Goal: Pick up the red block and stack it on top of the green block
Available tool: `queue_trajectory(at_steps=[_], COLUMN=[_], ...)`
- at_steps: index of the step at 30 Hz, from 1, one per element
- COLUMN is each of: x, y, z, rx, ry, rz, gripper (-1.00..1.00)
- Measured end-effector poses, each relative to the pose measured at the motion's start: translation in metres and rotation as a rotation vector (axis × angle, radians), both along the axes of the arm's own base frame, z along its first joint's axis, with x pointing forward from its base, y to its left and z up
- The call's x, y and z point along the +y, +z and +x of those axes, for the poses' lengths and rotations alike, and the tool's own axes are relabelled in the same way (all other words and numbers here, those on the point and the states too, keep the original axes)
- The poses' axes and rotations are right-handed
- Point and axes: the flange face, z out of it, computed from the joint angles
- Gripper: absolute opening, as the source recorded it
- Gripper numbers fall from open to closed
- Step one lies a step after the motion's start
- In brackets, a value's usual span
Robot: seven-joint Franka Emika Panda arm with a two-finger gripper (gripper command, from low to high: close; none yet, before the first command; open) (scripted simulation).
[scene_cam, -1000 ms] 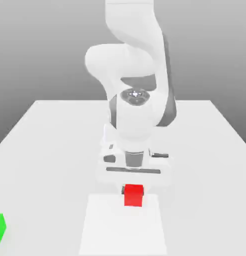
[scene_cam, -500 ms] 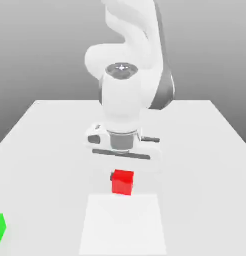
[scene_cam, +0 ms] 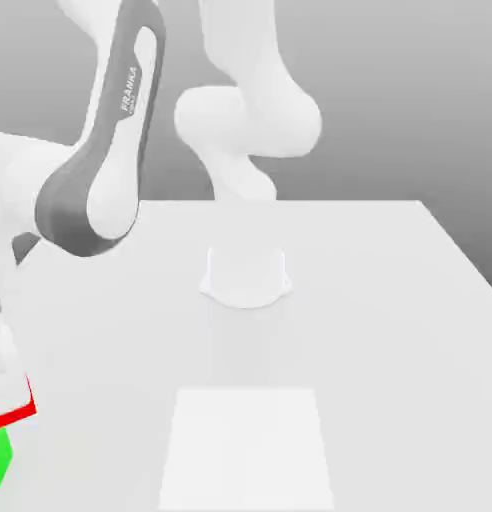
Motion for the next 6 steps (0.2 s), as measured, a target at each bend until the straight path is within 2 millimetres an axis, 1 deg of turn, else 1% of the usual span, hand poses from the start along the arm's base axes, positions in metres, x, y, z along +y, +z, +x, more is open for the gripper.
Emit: queue_trajectory(at_steps=[2, 3, 6], x=[-0.006, -0.007, -0.007], y=[-0.027, -0.041, -0.041], z=[0.0, -0.001, -0.001], rx=[0.0, 0.0, 0.0], ry=[-0.013, -0.015, -0.015], rz=[-0.001, -0.001, -0.001], gripper=[-1.0, 1.0, 1.0])
